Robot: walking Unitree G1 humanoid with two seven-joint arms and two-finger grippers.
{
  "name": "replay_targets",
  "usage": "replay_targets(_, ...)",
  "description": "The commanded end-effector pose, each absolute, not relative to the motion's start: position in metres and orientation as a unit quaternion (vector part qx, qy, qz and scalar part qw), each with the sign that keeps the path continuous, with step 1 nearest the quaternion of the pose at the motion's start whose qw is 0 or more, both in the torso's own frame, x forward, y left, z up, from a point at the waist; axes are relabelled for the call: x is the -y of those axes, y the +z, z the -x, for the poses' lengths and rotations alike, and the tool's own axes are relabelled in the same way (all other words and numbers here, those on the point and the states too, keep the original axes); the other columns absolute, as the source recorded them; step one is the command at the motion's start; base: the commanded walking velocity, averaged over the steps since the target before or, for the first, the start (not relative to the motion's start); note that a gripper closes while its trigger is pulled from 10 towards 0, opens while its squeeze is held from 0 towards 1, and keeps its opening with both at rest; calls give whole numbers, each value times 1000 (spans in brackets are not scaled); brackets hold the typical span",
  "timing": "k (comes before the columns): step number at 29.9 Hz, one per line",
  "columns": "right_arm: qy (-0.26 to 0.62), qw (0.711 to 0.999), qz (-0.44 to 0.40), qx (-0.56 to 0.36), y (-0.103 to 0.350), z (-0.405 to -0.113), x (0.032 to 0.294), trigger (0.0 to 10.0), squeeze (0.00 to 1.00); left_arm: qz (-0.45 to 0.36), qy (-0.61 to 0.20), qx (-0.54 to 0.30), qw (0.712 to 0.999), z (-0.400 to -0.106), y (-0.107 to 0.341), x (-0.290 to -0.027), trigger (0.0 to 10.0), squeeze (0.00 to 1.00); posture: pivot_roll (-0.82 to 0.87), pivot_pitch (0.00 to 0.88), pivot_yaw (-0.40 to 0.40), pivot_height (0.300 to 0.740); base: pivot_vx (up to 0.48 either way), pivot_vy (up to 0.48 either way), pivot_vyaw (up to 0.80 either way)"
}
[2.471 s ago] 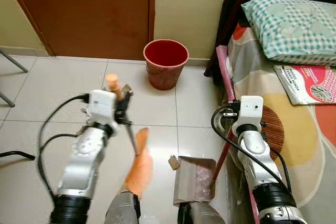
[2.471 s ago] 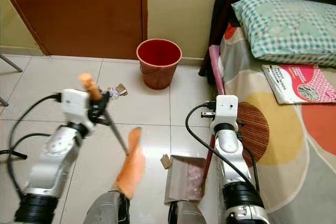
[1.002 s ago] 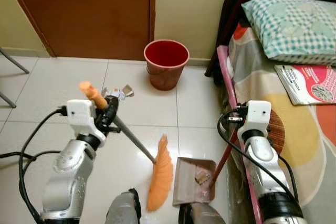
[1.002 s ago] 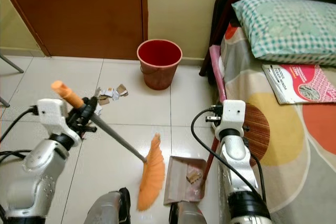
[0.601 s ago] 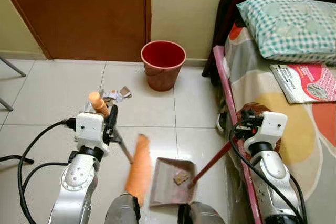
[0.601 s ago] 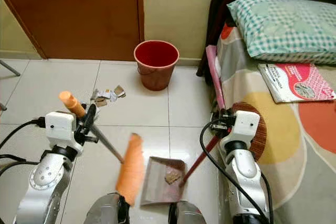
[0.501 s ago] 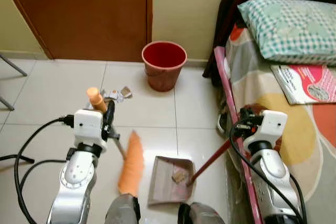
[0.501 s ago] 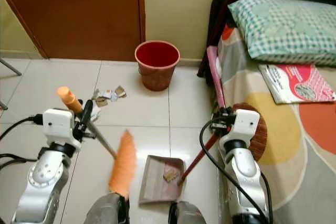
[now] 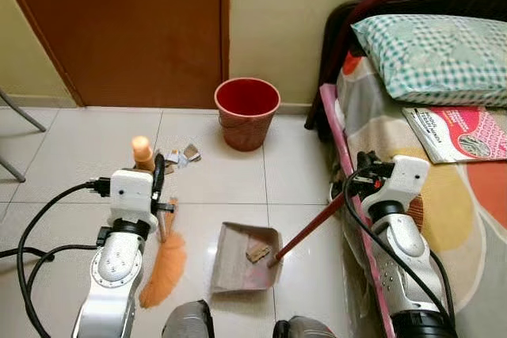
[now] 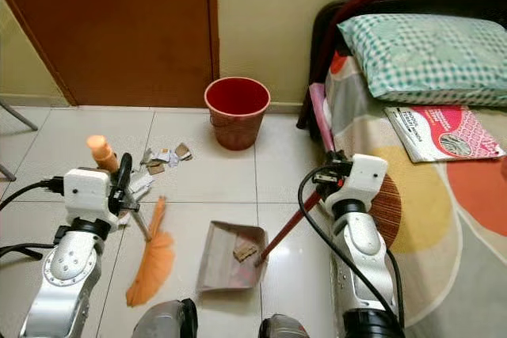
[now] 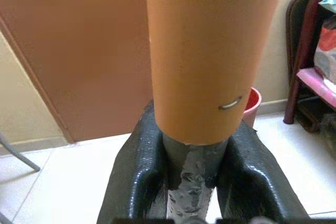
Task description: Sweep floor
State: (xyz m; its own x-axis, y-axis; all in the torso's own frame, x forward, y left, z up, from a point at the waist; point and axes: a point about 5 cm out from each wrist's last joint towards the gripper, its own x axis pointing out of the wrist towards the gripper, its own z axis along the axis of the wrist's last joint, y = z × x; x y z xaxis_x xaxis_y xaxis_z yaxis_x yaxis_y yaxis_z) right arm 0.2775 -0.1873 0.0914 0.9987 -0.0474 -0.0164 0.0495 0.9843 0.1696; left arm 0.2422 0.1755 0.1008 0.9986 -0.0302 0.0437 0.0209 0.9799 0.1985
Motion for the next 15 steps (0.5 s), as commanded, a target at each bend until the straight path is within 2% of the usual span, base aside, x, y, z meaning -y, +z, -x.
replay_targets(1, -37, 996, -76, 6, 98, -281, 195, 10000, 0, -104, -11, 42, 994, -244, 106, -173, 10000, 0, 39, 56, -40, 740, 296, 0, 0)
replay_targets(15, -38, 997, -67, 4, 98, -283, 198, 10000, 0, -100, -5, 49, 994, -248, 109, -174, 10000, 0, 43, 64, -50, 740, 346, 0, 0)
